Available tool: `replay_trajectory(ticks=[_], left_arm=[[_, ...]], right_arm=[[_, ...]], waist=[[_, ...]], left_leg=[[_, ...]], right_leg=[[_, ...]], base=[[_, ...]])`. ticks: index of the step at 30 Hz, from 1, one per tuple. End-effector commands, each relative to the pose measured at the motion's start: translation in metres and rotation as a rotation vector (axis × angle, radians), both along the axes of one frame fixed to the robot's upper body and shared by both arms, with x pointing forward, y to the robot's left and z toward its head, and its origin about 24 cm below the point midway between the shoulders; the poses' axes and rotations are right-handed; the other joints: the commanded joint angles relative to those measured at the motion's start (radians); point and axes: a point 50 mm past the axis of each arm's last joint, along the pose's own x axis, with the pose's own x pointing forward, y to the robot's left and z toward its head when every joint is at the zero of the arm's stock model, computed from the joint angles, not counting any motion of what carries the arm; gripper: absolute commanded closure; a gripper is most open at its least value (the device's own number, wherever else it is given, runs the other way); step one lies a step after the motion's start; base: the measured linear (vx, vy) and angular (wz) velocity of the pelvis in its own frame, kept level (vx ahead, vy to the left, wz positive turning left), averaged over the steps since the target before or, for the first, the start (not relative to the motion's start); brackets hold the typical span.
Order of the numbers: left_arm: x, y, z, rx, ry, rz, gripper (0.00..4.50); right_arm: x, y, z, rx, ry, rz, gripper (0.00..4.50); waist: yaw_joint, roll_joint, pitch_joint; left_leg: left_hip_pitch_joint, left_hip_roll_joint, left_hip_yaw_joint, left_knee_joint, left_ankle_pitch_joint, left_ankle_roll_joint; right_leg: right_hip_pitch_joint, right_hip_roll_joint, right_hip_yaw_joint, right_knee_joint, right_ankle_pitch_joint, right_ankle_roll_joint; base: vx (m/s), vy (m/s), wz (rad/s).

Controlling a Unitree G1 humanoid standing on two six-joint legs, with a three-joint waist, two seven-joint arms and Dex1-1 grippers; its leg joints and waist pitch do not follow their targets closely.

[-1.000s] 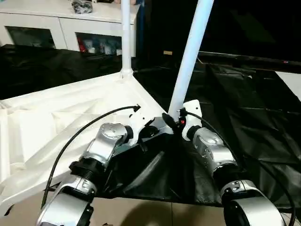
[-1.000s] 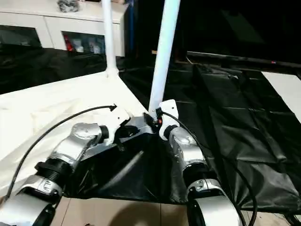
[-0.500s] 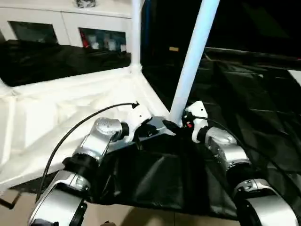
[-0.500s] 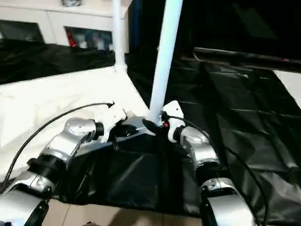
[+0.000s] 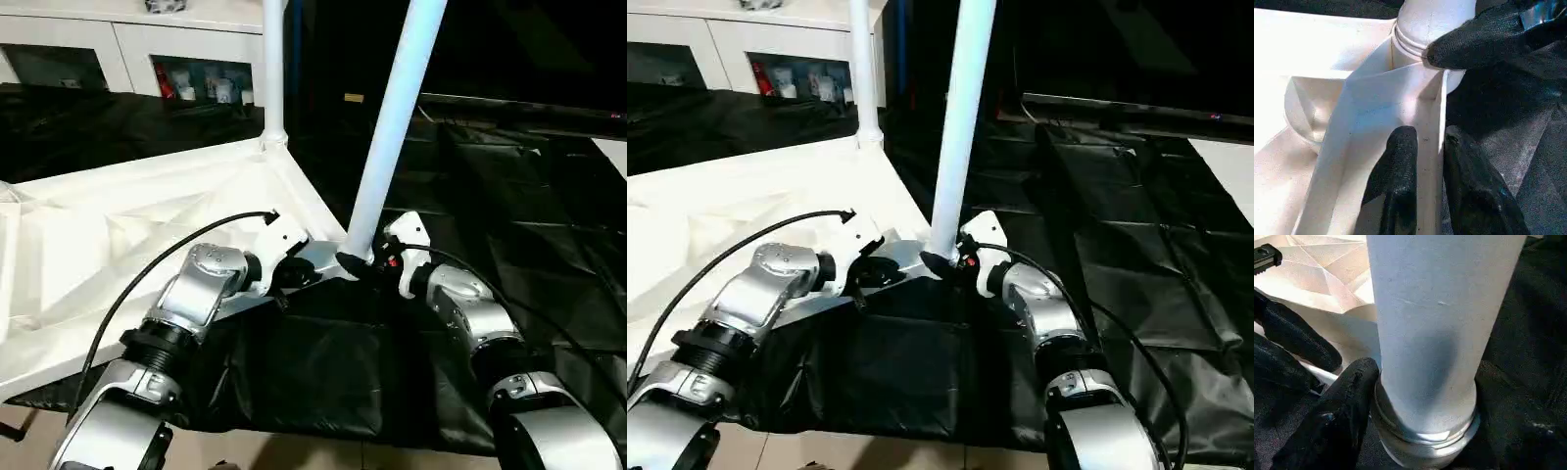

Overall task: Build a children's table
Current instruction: Rotate leg to tighten

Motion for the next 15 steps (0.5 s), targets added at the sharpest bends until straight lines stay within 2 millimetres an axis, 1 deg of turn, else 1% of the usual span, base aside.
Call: replay_trajectory(ticks=[1,3,4,6,8,11,12,14,15], left_arm=[[-0.003,0.009,-0.009,0.038,0.031,0.031,3.53],[-0.003,0.008,-0.009,0.037,0.033,0.03,3.81],[-0.004,0.007,-0.01,0.036,0.036,0.027,3.81],[-0.005,0.004,-0.011,0.04,0.052,-0.002,4.01],[-0.007,0.002,-0.013,0.034,0.073,-0.048,4.23],[-0.007,-0.001,-0.013,0.018,0.063,-0.098,4.44],[-0.01,-0.004,-0.012,-0.026,0.052,-0.167,4.44],[-0.011,-0.004,-0.012,-0.036,0.05,-0.188,4.44],[-0.011,-0.004,-0.012,-0.038,0.049,-0.195,4.44]], right_arm=[[-0.003,0.003,-0.005,-0.003,0.017,0.034,1.18],[-0.003,0.003,-0.004,-0.002,0.013,0.036,1.18],[-0.003,0.003,-0.004,-0.001,0.011,0.037,1.18],[-0.003,0.003,-0.002,0.001,0.002,0.052,1.18],[-0.003,0.0,0.001,-0.014,-0.013,0.106,1.18],[-0.004,-0.003,0.005,-0.026,-0.023,0.152,1.18],[-0.004,-0.006,0.009,-0.033,-0.031,0.197,1.18],[-0.004,-0.007,0.01,-0.034,-0.033,0.213,1.18],[-0.004,-0.007,0.01,-0.035,-0.034,0.218,1.18]], waist=[[0.003,0.003,-0.058],[0.003,0.003,-0.058],[0.003,0.003,-0.059],[0.003,0.005,-0.058],[0.004,0.003,-0.059],[0.007,0.004,-0.06],[0.007,0.003,-0.06],[0.008,0.001,-0.061],[0.009,0.002,-0.061]], left_leg=[[0.001,-0.004,0.015,-0.059,-0.209,0.044],[0.0,-0.004,0.015,-0.058,-0.202,0.046],[0.0,-0.005,0.016,-0.057,-0.197,0.047],[0.001,-0.005,0.016,-0.057,-0.198,0.049],[0.001,-0.006,0.016,-0.056,-0.199,0.052],[0.0,-0.006,0.017,-0.054,-0.193,0.063],[-0.001,-0.007,0.016,-0.053,-0.191,0.067],[-0.001,-0.006,0.017,-0.052,-0.184,0.072],[-0.001,-0.006,0.017,-0.052,-0.184,0.073]], right_leg=[[0.054,-0.032,0.023,-0.05,-0.15,-0.239],[0.054,-0.031,0.022,-0.048,-0.141,-0.241],[0.054,-0.03,0.022,-0.048,-0.13,-0.244],[0.054,-0.03,0.022,-0.048,-0.126,-0.248],[0.055,-0.03,0.022,-0.047,-0.124,-0.249],[0.056,-0.029,0.022,-0.046,-0.109,-0.254],[0.057,-0.029,0.022,-0.046,-0.104,-0.257],[0.058,-0.029,0.023,-0.043,-0.093,-0.26],[0.058,-0.03,0.022,-0.044,-0.095,-0.261]], base=[[0.0,0.0,0.0],[0.0,0.0,0.0],[0.0,0.0,0.0],[0.0,0.0,0.0],[0.0,0.0,0.0],[0.0,0.0,0.0],[0.0,0.0,0.0],[0.0,0.0,0.0],[0.0,0.0,0.0]])
